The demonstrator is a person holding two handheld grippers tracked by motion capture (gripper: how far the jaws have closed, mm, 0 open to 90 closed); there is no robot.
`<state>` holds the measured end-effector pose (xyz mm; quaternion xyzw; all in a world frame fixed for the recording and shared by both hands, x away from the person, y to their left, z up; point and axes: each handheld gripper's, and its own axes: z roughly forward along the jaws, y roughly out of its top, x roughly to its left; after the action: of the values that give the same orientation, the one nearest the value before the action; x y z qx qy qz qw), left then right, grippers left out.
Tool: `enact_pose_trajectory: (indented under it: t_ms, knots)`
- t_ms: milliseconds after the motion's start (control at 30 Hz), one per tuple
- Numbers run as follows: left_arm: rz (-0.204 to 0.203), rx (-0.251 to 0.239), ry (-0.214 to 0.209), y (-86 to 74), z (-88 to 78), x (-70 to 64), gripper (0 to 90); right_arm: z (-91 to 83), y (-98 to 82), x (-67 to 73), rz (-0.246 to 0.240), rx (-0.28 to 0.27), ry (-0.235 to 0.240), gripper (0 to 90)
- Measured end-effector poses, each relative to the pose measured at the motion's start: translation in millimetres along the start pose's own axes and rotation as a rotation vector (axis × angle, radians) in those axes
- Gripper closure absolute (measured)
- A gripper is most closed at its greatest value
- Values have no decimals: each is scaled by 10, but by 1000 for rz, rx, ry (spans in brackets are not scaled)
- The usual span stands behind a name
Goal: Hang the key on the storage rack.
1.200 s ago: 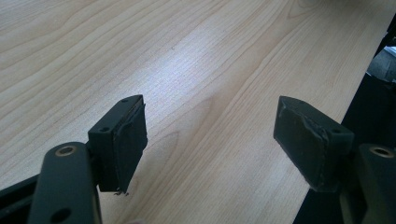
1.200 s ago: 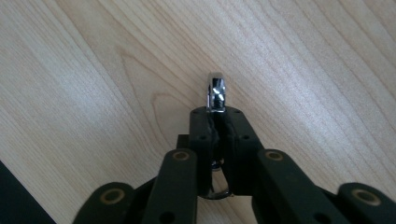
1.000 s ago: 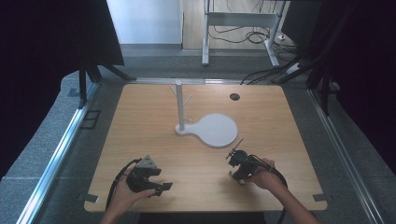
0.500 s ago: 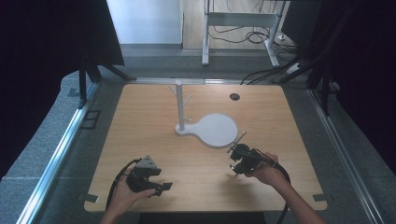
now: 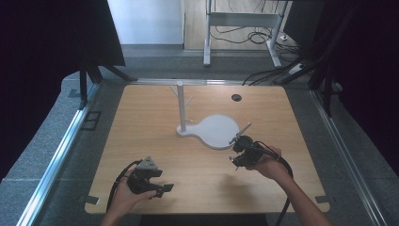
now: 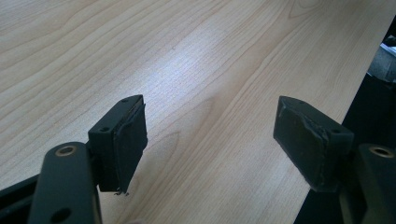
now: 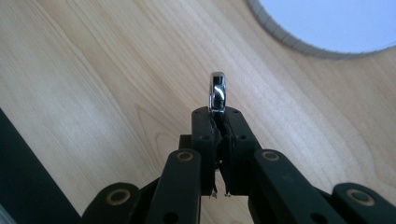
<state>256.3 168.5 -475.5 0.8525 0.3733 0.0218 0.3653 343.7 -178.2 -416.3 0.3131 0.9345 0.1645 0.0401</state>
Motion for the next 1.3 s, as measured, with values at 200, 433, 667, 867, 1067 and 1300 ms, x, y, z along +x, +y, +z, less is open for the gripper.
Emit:
enact_pose_trajectory:
  t_ms: [200,433,667,867,1067,1300]
  knots:
    - [-1,1,0,-1,4,4,262,-30,86,-13,-5,-8,-6,847]
    - [0,2,-1,-2,5,3,262,-47,194,-32,-8,-23,-14,847]
    - [4,-3,2,1,5,3,264,-53,272,-61,-6,-29,-15,847]
    - [12,4,-1,5,17,-10,263,-69,331,-104,5,-36,-20,847]
    - [10,3,-3,6,21,-14,263,-76,408,-148,11,-40,-24,847]
    - [13,7,-3,5,22,-7,263,-88,506,-187,18,-50,-34,847]
